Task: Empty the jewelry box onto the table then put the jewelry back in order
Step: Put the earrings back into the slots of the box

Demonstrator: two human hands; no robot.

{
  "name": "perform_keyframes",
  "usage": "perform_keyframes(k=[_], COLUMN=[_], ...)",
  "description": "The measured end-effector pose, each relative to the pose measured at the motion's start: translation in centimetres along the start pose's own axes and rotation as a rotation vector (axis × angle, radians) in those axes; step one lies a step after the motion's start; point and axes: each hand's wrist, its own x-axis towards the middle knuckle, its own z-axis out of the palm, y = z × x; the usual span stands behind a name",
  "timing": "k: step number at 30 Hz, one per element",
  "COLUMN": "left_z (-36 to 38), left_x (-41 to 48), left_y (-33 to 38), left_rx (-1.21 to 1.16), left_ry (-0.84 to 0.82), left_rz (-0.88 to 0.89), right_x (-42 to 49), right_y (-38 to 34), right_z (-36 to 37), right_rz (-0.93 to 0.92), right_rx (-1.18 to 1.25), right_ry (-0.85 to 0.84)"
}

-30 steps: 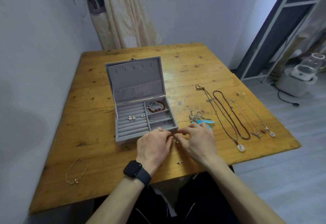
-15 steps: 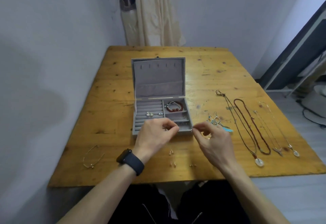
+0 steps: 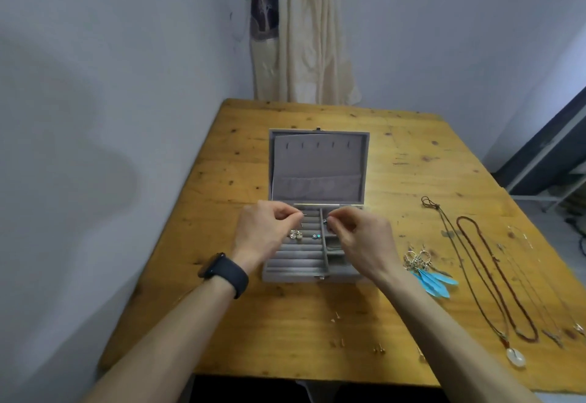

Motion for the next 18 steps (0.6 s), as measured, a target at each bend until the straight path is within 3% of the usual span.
perform_keyframes(k=[18], left_z=[0.4], left_x=[1.9], left_y=[-1.9], left_rx=[0.088], left_ry=[-0.023], left_rz=[0.033], right_x=[3.2], right_y=[-0.4], right_z=[2.9], right_rz=[0.030], right_rx=[-0.303], right_ry=[-0.043])
